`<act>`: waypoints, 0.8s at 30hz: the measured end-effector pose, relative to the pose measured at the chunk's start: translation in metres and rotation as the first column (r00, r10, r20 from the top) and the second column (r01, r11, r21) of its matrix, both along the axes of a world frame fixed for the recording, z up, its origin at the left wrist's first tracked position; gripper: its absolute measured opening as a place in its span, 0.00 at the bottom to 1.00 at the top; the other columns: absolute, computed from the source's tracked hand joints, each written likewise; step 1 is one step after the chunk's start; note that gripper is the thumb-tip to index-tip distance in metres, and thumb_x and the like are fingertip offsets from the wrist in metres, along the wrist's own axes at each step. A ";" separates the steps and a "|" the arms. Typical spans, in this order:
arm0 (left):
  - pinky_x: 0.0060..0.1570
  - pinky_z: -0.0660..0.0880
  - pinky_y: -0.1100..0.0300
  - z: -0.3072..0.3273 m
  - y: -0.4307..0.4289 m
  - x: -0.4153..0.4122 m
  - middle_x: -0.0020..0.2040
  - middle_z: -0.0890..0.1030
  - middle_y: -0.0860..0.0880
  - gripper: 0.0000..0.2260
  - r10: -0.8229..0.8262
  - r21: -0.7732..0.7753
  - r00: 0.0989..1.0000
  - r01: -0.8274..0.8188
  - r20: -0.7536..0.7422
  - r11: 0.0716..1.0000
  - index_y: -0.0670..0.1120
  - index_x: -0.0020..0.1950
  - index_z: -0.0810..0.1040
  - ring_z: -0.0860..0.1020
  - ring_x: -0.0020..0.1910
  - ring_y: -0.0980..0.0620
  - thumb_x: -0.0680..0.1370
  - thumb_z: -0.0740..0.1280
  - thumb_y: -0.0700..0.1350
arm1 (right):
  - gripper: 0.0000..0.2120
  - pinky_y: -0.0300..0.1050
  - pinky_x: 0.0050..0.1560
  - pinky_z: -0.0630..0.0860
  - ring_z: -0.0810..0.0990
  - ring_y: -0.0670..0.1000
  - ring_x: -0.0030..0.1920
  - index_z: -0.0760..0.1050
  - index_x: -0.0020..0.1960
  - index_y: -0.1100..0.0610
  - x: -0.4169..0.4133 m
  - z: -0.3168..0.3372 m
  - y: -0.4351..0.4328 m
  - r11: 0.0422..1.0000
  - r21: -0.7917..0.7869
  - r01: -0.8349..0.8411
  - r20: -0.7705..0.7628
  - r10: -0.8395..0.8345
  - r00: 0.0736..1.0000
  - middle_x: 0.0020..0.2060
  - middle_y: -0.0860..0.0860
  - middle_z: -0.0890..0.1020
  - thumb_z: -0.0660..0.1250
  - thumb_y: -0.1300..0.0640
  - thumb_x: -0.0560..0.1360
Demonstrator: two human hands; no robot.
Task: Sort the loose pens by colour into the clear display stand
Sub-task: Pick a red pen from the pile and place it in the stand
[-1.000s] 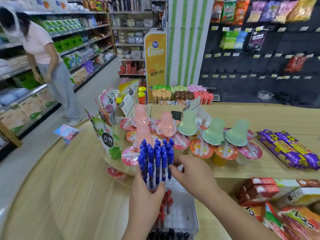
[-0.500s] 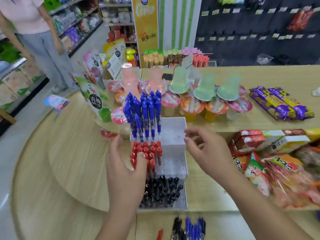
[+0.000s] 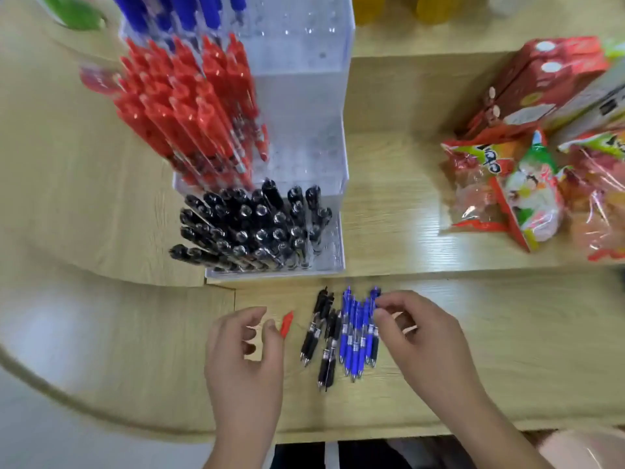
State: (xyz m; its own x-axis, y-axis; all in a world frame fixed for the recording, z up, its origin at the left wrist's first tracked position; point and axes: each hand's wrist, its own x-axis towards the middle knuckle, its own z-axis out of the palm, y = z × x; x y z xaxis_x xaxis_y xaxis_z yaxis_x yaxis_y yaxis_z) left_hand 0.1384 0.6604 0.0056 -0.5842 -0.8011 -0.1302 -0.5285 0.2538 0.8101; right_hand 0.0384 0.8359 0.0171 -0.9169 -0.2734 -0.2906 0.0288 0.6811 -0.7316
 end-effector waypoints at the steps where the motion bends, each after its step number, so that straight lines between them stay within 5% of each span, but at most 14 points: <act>1: 0.44 0.73 0.66 -0.020 0.000 0.006 0.48 0.76 0.58 0.09 -0.013 0.013 0.998 0.012 0.064 1.000 0.58 0.50 0.78 0.76 0.47 0.58 0.76 0.70 0.44 | 0.03 0.37 0.38 0.76 0.80 0.40 0.41 0.78 0.48 0.42 0.007 -0.018 -0.003 0.998 0.051 -0.027 0.040 0.025 0.999 0.40 0.37 0.81 0.67 0.50 0.75; 9: 0.45 0.73 0.58 -0.135 -0.008 0.014 0.56 0.78 0.48 0.18 -0.167 -0.040 0.872 0.208 0.461 0.977 0.48 0.61 0.80 0.77 0.50 0.49 0.73 0.74 0.50 | 0.15 0.40 0.31 0.71 0.79 0.44 0.35 0.78 0.49 0.47 0.033 -0.130 -0.058 0.892 0.407 -0.199 0.103 0.171 0.980 0.36 0.43 0.82 0.59 0.39 0.78; 15: 0.42 0.74 0.54 -0.156 -0.014 0.012 0.47 0.78 0.51 0.09 -0.180 -0.046 0.795 0.252 0.579 0.967 0.49 0.51 0.79 0.75 0.48 0.49 0.74 0.72 0.51 | 0.20 0.43 0.34 0.67 0.82 0.53 0.44 0.73 0.49 0.54 0.029 -0.144 -0.089 0.719 0.607 -0.338 0.172 0.297 0.939 0.43 0.50 0.82 0.55 0.38 0.80; 19: 0.38 0.77 0.52 -0.156 -0.020 0.010 0.41 0.78 0.54 0.05 -0.197 0.047 0.812 0.205 0.549 0.978 0.53 0.42 0.76 0.77 0.41 0.52 0.74 0.71 0.52 | 0.18 0.42 0.35 0.67 0.77 0.53 0.40 0.70 0.42 0.52 0.028 -0.146 -0.097 0.766 0.565 -0.307 0.226 0.214 0.950 0.37 0.49 0.76 0.60 0.38 0.78; 24: 0.36 0.78 0.55 -0.154 -0.025 0.006 0.40 0.82 0.57 0.03 -0.235 0.095 0.853 0.216 0.465 0.972 0.55 0.45 0.80 0.80 0.39 0.56 0.74 0.70 0.53 | 0.19 0.39 0.29 0.67 0.78 0.50 0.33 0.77 0.39 0.54 0.023 -0.157 -0.098 0.864 0.464 -0.192 0.377 0.003 0.926 0.32 0.48 0.79 0.66 0.38 0.73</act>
